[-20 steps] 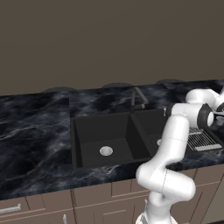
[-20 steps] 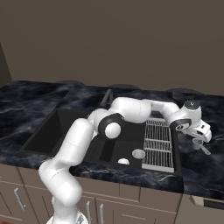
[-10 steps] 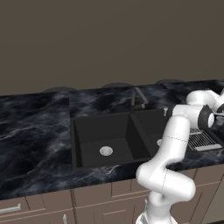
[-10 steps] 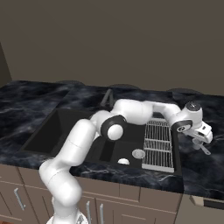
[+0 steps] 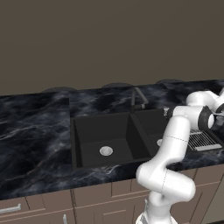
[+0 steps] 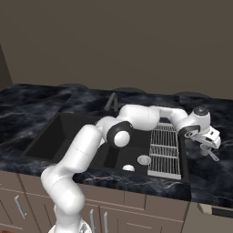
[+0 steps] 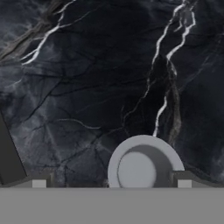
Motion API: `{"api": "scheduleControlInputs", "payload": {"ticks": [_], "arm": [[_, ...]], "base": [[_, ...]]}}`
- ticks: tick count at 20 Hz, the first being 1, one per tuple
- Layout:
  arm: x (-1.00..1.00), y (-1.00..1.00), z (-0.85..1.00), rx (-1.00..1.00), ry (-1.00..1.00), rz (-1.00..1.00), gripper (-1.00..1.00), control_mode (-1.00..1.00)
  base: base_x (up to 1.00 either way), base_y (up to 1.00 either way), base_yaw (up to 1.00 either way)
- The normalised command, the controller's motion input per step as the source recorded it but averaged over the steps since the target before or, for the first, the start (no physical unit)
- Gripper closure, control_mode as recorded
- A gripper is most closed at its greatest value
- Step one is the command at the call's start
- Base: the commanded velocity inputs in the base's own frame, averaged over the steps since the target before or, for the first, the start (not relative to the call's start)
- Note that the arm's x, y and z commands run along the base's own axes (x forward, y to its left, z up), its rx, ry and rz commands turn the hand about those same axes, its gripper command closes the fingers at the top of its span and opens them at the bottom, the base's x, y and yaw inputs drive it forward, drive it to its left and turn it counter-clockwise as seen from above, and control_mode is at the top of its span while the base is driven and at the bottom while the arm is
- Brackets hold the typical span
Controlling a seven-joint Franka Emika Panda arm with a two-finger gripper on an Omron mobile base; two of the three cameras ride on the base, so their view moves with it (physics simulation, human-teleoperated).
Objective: Move any existing items from the left basin to the right basin for drying. Then move the measuring cup from the counter to the left basin of the sink for washing.
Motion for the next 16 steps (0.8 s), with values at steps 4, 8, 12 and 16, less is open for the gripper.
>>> {"api": "scheduleControlInputs", "payload": {"ticks": [4, 8, 12, 16], "arm": [[0.08, 0.0, -0.07, 0.0, 0.0, 0.0, -1.0, -1.0], [0.06, 0.0, -0.1, 0.0, 0.0, 0.0, -1.0, -1.0], [0.06, 0.0, -0.12, 0.0, 0.0, 0.0, -1.0, -1.0], [0.06, 0.0, -0.13, 0.0, 0.0, 0.0, -1.0, -1.0]], "base": [[0.0, 0.0, 0.0], [0.0, 0.0, 0.0], [0.0, 0.0, 0.0], [0.0, 0.0, 0.0]]}}
